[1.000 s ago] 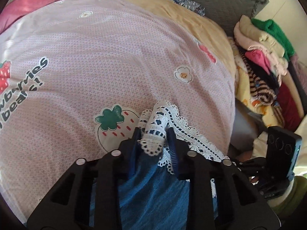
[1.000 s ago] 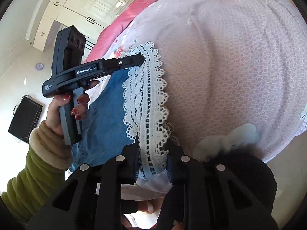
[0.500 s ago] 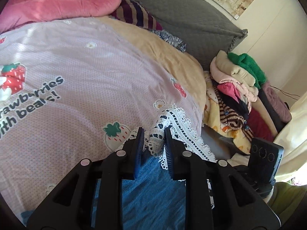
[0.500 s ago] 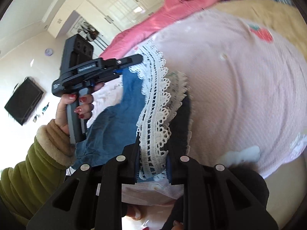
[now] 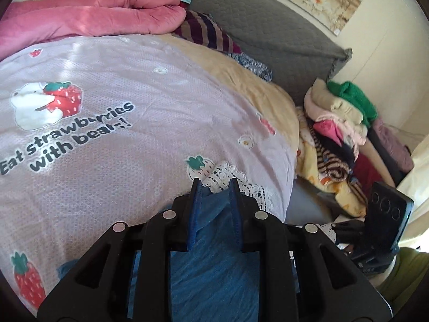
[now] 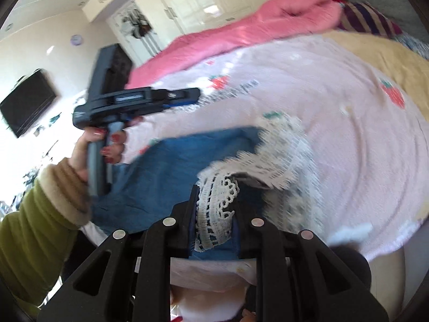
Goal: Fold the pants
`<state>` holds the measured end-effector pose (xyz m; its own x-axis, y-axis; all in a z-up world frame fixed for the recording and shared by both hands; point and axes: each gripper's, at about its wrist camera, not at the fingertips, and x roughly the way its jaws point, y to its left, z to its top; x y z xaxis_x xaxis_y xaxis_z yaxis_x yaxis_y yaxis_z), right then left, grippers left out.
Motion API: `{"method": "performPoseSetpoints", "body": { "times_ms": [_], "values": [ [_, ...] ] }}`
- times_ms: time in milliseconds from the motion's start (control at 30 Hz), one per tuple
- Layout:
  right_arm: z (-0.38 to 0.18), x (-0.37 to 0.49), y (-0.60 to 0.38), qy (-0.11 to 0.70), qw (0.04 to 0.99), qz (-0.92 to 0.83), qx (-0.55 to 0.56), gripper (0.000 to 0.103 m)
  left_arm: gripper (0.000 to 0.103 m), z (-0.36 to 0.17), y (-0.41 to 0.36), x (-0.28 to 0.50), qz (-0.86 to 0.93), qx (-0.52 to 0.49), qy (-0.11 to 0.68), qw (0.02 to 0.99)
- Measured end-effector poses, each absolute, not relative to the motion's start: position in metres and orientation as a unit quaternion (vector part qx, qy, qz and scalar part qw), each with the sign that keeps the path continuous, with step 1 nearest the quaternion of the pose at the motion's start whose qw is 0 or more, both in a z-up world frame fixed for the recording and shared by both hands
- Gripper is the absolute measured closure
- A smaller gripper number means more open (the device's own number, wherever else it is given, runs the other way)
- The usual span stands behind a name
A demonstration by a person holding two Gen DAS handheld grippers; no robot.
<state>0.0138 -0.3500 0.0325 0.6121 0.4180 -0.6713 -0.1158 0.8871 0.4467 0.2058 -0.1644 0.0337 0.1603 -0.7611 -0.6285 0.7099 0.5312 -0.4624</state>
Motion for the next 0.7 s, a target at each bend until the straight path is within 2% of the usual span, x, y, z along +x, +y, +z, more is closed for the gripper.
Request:
{"method": "performPoseSetpoints", "body": {
  "times_ms": [133, 200, 267, 467, 500, 533, 567, 700],
  "values": [
    [0.020, 0.004, -0.378, 0.427, 0.871, 0.122, 0.211, 0.084, 0.088, 0.027, -0.198, 0.201, -0.495, 0.015, 0.442, 0.748],
    [0.016, 0.001, -0.385, 0.430, 0.866, 0.121, 0.225, 0.082, 0.079, 0.022, -0.222, 0.197, -0.505, 0.043, 0.453, 0.733],
    [0.009, 0.000, -0.391, 0.434, 0.859, 0.129, 0.241, 0.081, 0.061, 0.016, -0.245, 0.191, -0.517, 0.083, 0.463, 0.715],
    [-0.003, -0.001, -0.387, 0.437, 0.850, 0.159, 0.248, 0.081, 0.054, -0.002, -0.298, 0.175, -0.508, 0.208, 0.470, 0.691],
    [-0.004, 0.001, -0.386, 0.435, 0.851, 0.163, 0.246, 0.081, 0.055, -0.006, -0.302, 0.173, -0.504, 0.225, 0.469, 0.690],
    [-0.002, 0.000, -0.385, 0.433, 0.852, 0.166, 0.241, 0.082, 0.072, -0.007, -0.303, 0.170, -0.503, 0.234, 0.467, 0.689],
    [0.000, 0.001, -0.382, 0.428, 0.857, 0.168, 0.232, 0.083, 0.097, -0.006, -0.304, 0.168, -0.505, 0.236, 0.461, 0.691],
    [0.012, -0.010, -0.386, 0.398, 0.873, 0.172, 0.225, 0.083, 0.099, 0.016, -0.292, 0.176, -0.514, 0.175, 0.426, 0.723]
  ]
}}
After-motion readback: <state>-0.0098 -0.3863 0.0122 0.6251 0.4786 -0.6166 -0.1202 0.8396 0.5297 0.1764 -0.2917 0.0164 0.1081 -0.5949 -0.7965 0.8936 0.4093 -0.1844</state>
